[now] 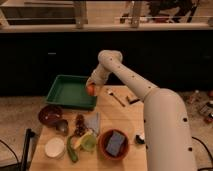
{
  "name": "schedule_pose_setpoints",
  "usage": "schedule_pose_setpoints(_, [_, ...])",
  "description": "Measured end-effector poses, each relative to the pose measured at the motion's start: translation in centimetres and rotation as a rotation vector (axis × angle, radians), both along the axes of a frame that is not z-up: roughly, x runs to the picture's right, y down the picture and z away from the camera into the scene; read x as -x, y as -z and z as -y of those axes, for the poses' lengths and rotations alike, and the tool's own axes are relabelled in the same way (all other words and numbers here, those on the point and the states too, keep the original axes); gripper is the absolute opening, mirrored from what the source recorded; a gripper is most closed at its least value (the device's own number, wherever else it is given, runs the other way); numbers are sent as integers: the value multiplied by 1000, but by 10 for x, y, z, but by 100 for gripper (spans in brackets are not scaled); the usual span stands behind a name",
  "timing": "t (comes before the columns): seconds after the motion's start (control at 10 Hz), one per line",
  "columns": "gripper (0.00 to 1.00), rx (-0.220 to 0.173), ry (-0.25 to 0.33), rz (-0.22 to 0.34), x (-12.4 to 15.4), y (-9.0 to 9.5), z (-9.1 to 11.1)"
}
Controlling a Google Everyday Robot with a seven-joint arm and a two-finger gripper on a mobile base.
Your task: Place apple in tray
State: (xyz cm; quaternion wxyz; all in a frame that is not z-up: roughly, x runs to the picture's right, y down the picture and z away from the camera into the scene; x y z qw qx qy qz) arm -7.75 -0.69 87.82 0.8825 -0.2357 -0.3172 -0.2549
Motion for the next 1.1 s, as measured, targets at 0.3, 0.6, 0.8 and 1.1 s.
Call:
schedule_pose_setpoints(0.3, [32, -2, 0, 0, -2, -3, 1])
schedule_pose_setpoints(0.6, [38, -1, 6, 5, 2, -6, 1])
schedule_pose_setpoints(0.8, [40, -2, 7, 5, 2, -8, 1])
schedule_pose_setpoints(1.1, [41, -3, 9, 6, 3, -10, 1])
